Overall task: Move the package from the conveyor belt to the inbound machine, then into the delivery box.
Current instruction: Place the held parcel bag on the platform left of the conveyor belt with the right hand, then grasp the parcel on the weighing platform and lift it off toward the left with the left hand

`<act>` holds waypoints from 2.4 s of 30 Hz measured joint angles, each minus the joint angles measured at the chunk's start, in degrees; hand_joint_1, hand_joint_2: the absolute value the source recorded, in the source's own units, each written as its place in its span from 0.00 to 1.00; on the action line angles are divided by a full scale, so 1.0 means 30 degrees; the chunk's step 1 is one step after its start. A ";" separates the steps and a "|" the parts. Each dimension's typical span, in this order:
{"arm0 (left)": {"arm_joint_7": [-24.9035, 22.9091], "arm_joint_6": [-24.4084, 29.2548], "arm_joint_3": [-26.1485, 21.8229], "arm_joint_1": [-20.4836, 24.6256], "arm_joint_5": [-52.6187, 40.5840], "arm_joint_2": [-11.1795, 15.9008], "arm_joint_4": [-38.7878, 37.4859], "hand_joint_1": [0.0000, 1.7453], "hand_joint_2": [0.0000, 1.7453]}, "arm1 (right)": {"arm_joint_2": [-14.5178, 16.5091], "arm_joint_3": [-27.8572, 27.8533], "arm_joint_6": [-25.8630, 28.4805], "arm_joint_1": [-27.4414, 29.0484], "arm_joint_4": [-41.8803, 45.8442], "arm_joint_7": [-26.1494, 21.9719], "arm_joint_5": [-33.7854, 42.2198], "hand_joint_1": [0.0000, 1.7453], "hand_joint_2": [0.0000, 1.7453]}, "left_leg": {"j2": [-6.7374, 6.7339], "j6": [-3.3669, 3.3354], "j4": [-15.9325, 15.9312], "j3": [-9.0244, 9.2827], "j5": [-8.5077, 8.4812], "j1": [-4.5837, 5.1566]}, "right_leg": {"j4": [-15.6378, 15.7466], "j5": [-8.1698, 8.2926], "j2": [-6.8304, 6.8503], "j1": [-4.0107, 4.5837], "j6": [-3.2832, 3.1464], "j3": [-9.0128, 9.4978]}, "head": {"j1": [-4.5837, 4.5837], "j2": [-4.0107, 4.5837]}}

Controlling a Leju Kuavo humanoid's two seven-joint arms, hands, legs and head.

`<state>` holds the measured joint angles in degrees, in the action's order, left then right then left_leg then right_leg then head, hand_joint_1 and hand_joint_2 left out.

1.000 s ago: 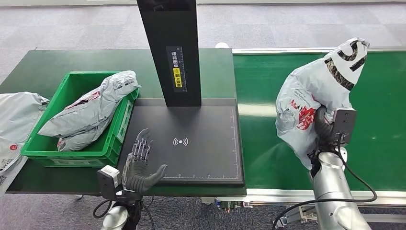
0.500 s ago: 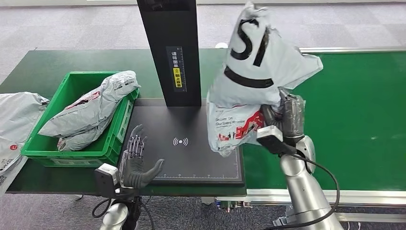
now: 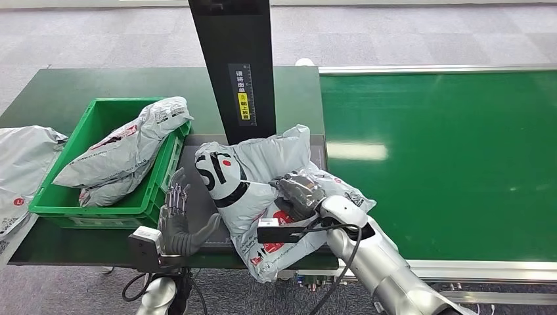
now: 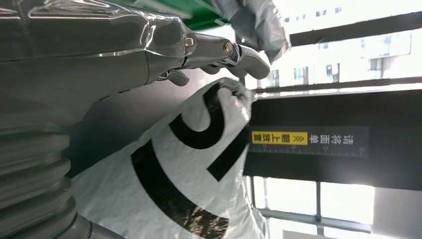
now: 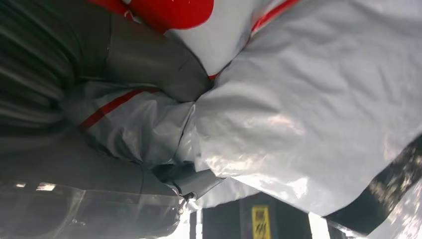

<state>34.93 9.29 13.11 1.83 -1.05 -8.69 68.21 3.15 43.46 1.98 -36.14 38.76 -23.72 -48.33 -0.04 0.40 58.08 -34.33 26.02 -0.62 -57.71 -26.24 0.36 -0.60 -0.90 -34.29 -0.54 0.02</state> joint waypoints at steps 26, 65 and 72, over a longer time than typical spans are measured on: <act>0.0951 0.2150 0.0472 0.0106 -0.1452 -0.0180 0.0965 0.00 1.00 | 0.0548 -0.0534 0.9504 0.2311 0.3642 -0.5417 0.5453 0.00 1.00 | -0.0006 -0.0001 0.0005 0.0006 0.0004 0.0002 | 0.0008 -0.0001 -0.0009 -0.0002 0.0001 -0.0008 | -0.0002 0.0000; -1.1205 0.0192 0.5837 0.6524 -1.8464 -0.1758 -0.9700 1.00 1.00 | 0.0747 -1.5919 0.0923 1.0185 1.3560 -0.4894 1.0586 0.00 1.00 | 0.0071 -0.0034 -0.0019 0.0162 0.0051 0.0025 | 0.0029 -0.0058 0.0072 -0.0035 0.0050 0.0218 | 0.0002 0.0000; -0.9936 0.0982 0.5036 0.6475 -1.8259 -0.1841 -0.9853 1.00 1.00 | 0.1408 -1.6554 0.0470 1.0440 1.4302 -0.4379 1.0324 0.00 1.00 | 0.0068 -0.0034 -0.0017 0.0227 -0.0012 0.0027 | 0.0033 0.0006 0.0068 -0.0036 0.0041 0.0284 | 0.0004 -0.0002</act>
<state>5.12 12.24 28.22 21.25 -55.82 -14.22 38.65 7.37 -6.21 3.39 -4.82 81.67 -36.86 -17.35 0.17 0.30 58.02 -33.64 25.98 -0.54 -57.61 -26.22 0.57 -0.70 -0.77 -33.44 -0.52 0.02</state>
